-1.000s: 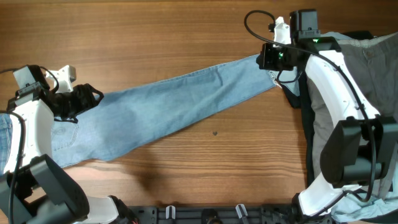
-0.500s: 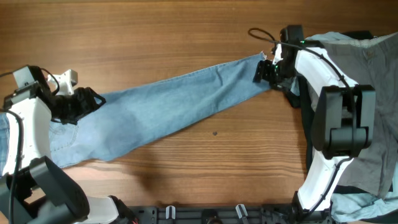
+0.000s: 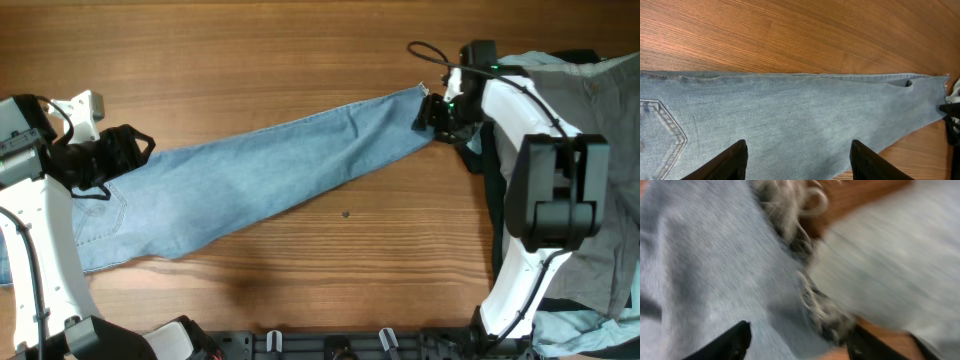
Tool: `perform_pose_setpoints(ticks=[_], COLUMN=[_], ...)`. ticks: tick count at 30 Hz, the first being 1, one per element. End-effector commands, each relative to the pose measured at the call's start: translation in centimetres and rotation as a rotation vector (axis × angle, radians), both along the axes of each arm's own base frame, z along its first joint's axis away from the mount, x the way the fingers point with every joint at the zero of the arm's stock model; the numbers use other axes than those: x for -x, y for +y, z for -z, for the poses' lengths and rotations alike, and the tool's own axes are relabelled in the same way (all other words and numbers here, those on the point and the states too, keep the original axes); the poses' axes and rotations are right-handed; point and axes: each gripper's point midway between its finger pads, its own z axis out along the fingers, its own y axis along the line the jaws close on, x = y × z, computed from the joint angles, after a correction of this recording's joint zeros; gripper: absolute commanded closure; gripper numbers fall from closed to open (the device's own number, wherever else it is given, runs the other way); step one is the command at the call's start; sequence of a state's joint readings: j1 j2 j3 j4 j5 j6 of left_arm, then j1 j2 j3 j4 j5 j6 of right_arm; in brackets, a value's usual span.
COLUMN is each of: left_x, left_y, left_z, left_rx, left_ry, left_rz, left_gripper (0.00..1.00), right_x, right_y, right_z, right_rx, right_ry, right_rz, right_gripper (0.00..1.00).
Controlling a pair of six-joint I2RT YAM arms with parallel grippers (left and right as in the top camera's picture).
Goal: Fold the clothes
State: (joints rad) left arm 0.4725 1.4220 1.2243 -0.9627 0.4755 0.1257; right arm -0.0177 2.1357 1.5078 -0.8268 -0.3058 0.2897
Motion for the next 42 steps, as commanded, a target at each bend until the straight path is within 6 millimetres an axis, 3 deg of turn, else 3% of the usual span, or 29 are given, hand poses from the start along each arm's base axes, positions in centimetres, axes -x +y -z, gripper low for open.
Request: perform_pose_setpoints(ticks=[1,2,4,6,9,11,14,17,20,21,23,24,26,29,32,34,36,39,42], left_x=[-0.2,-0.2,-0.2,-0.2,-0.2,-0.1,0.2,0.2,0.3,0.3,0.3,0.3,0.3,0.3,0.3,0.2,0.1,0.1,0.2], left_y=[0.2,0.2,0.2,0.2,0.2,0.2,0.0,0.0,0.0,0.0,0.0,0.0,0.0,0.0,0.0,0.1,0.1,0.1,0.1], left_z=[-1.3,-1.3,-1.3,-1.3,-1.3,-1.3,-1.2,-1.4,-1.6,-1.7,-1.7,-1.7,-1.7,-1.7,-1.7,-1.7,-1.8,-1.8,-1.7], left_rx=[-0.015,-0.015,-0.015,-0.015,-0.01,-0.007,-0.002,-0.003,-0.008,-0.009,-0.008,-0.009,-0.009,-0.012,-0.012,-0.015,-0.016,-0.016,-0.015], left_ry=[-0.035,-0.035,-0.035,-0.035,-0.034,-0.032,-0.021,-0.024,-0.032,-0.034,-0.034,-0.035,-0.035,-0.034,-0.034,-0.04,-0.041,-0.041,-0.04], left_rz=[-0.007,-0.007,-0.007,-0.007,-0.013,-0.012,-0.012,-0.012,-0.012,-0.012,-0.012,-0.012,-0.012,-0.013,-0.013,-0.013,-0.014,-0.013,-0.014], left_gripper=[0.35,0.35,0.35,0.35,0.35,0.35,0.35,0.35,0.34,0.34,0.35,0.35,0.35,0.35,0.34,0.34,0.34,0.34,0.34], right_x=[1.5,1.2,0.6,-0.5,-1.0,-1.2,-2.3,-5.4,-8.3,-8.8,-8.4,-8.0,-7.1,-5.9,-4.9,-3.9,-2.9,-1.4,1.0], right_y=[-1.4,-1.2,-0.7,2.2,5.0,6.8,6.6,3.0,-4.9,-8.1,-11.9,-12.9,-13.1,-8.7,-1.0,6.0,10.8,17.1,24.9], right_z=[2.1,1.9,1.7,0.5,0.0,-0.1,-1.3,-6.5,-14.8,-18.5,-23.2,-24.8,-26.7,-27.8,-27.0,-27.0,-26.6,-24.4,-21.1], right_rx=[-0.087,-0.108,-0.127,-0.242,-0.277,-0.273,-0.269,-0.233,-0.122,-0.094,-0.064,-0.054,-0.048,-0.066,-0.121,-0.167,-0.165,-0.091,-0.145], right_ry=[0.059,0.04,0.013,-0.085,-0.133,-0.167,-0.201,-0.305,-0.453,-0.532,-0.622,-0.65,-0.678,-0.681,-0.629,-0.619,-0.606,-0.558,-0.509], right_rz=[0.0,-0.01,-0.025,-0.142,-0.216,-0.285,-0.274,-0.192,-0.02,0.032,0.111,0.128,0.127,-0.012,-0.18,-0.324,-0.409,-0.477,-0.605], right_gripper=[0.32,0.32,0.42,0.47,0.53,0.74,0.96,0.96,0.96,0.96,0.96,0.96,0.96,0.96,0.96,0.95,0.96,0.96,0.96])
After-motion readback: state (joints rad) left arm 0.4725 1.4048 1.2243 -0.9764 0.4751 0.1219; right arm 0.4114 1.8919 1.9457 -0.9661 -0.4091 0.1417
